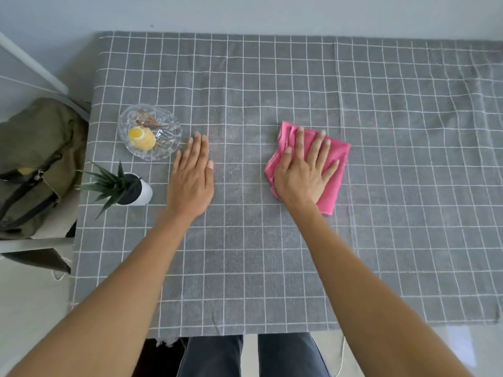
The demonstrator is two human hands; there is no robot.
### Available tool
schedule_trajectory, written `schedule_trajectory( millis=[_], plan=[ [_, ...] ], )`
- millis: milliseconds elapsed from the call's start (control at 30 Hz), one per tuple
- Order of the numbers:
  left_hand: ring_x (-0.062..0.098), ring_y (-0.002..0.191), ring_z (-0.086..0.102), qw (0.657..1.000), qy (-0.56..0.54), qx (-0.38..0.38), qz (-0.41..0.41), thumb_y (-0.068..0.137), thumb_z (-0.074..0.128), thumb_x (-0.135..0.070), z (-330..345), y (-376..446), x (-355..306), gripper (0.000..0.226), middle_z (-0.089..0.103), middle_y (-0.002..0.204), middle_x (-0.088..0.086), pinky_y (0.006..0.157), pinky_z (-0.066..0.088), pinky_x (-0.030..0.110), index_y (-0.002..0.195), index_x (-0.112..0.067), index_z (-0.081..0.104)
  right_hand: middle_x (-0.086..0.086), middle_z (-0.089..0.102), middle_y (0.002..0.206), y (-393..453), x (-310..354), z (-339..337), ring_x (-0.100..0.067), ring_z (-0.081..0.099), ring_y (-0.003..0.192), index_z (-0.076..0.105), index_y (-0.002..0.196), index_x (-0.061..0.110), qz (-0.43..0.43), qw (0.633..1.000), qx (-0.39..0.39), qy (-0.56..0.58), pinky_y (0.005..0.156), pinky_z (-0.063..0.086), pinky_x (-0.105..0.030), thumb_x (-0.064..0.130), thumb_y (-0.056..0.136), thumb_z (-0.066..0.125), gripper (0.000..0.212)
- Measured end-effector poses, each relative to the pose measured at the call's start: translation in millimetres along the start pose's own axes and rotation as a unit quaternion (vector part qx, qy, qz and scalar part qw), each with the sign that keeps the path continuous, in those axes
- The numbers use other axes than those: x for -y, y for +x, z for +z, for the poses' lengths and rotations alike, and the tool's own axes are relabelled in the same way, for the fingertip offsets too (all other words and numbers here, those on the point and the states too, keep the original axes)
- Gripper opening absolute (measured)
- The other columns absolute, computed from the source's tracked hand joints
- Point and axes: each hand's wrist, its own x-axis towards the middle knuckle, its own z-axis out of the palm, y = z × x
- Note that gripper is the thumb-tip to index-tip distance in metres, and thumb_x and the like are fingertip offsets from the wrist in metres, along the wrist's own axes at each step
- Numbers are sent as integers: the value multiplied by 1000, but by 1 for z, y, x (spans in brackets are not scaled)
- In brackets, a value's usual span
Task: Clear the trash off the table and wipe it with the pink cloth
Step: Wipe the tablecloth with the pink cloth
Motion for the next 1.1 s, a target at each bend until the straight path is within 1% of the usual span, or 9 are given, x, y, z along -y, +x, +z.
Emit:
schedule_trajectory(
  millis=[133,233,367,500,600,800,967,1033,1100],
  plan=[
    [15,149,0,1000,13,-4,-12,104,20,-22,-2,-20,8,51,2,161,4,122,0,36,153,-11,6,-3,-9,162,-28,34,19,-21,-12,148,4,152,39,-167,984,60,-30,116,-12,-53,45,101,16,53],
    [14,149,0,1000,25,-9,-16,104,19,-23,-2,-23,8,52,2,161,3,122,2,37,153,-11,6,-1,-7,162,-40,46,28,-21,-10,148,5,152,40,-223,971,69,-46,115,-14,-51,48,101,16,53],
    [11,148,-3,999,32,-10,-32,104,17,-24,-1,-23,8,52,-1,161,0,122,0,35,153,-14,3,0,-6,162,-28,36,24,-21,-8,149,5,152,39,-215,973,57,-63,115,-14,-48,50,101,16,53],
    [10,148,-5,999,34,-6,-39,104,15,-24,0,-23,8,53,-3,161,-1,122,-1,35,153,-15,0,-1,-6,162,-18,30,20,-22,-9,148,5,152,39,-158,985,51,-52,115,-14,-50,49,101,17,53],
    [10,148,-5,998,36,-7,-45,103,14,-25,0,-23,8,53,-3,161,-1,122,-1,35,153,-16,0,-3,-9,162,-23,35,23,-23,-11,148,2,152,38,-141,987,49,-59,113,-15,-51,53,100,19,57],
    [11,148,-4,998,38,-11,-43,103,14,-27,2,-22,8,53,-2,161,0,122,0,36,153,-16,1,-1,-13,161,-37,44,26,-20,-14,148,2,152,38,-160,983,72,-60,112,-18,-49,65,95,21,66],
    [11,148,-5,999,35,-8,-40,103,15,-26,2,-22,10,53,-2,161,-1,122,-2,35,153,-16,1,2,-10,161,-25,23,17,-18,-12,148,0,152,41,-194,976,63,-73,114,-16,-47,62,97,17,61],
    [10,148,-6,999,34,-7,-42,103,15,-26,1,-22,10,53,-3,161,-1,121,-3,34,153,-16,0,3,-12,161,-9,0,7,-18,-14,147,-4,151,42,-160,981,51,-93,115,-16,-47,62,97,9,59],
    [10,148,-6,998,35,-7,-42,103,14,-27,2,-22,10,53,-4,161,-2,121,-3,34,153,-16,0,2,-11,161,7,-24,-4,-19,-13,147,-5,151,43,-107,989,42,-97,117,-11,-50,61,97,6,58]
  ],
)
